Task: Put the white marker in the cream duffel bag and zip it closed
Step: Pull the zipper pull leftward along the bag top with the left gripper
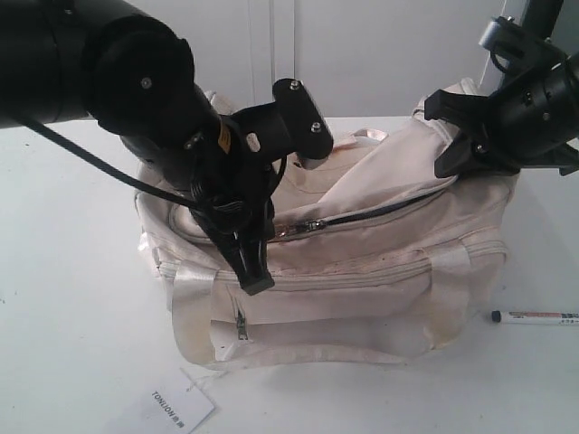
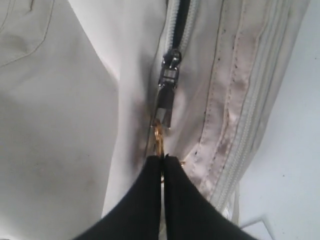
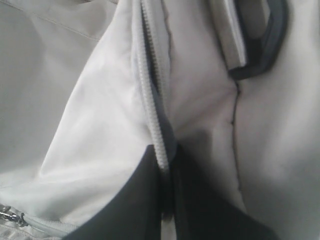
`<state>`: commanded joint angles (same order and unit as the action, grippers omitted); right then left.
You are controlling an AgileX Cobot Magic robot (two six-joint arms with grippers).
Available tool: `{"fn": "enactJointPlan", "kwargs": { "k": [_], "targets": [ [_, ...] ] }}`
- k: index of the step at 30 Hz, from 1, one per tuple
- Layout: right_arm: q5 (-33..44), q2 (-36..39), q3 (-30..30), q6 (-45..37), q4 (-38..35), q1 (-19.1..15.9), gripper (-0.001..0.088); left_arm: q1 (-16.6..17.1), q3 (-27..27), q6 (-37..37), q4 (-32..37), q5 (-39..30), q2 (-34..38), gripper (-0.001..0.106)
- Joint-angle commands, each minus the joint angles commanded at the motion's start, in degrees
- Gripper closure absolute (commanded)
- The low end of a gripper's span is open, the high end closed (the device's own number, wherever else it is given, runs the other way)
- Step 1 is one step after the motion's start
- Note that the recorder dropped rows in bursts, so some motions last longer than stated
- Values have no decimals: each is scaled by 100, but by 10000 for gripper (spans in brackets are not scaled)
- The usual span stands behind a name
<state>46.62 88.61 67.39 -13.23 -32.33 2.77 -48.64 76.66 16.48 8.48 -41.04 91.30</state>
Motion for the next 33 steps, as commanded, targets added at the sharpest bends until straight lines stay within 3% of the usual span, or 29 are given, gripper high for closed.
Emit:
{"fn": "enactJointPlan", "kwargs": {
  "k": [15,21,33],
  "targets": [
    [-35,0,0,0,100,0,866,0,0,-24,361,-674,-14,1053],
    [-142,0,0,0,257,0,866,0,0,-171,488,-642,-393,1053],
    [-155,0,0,0,257,0,866,0,0,-171,469,-542,-454,1053]
  ]
}}
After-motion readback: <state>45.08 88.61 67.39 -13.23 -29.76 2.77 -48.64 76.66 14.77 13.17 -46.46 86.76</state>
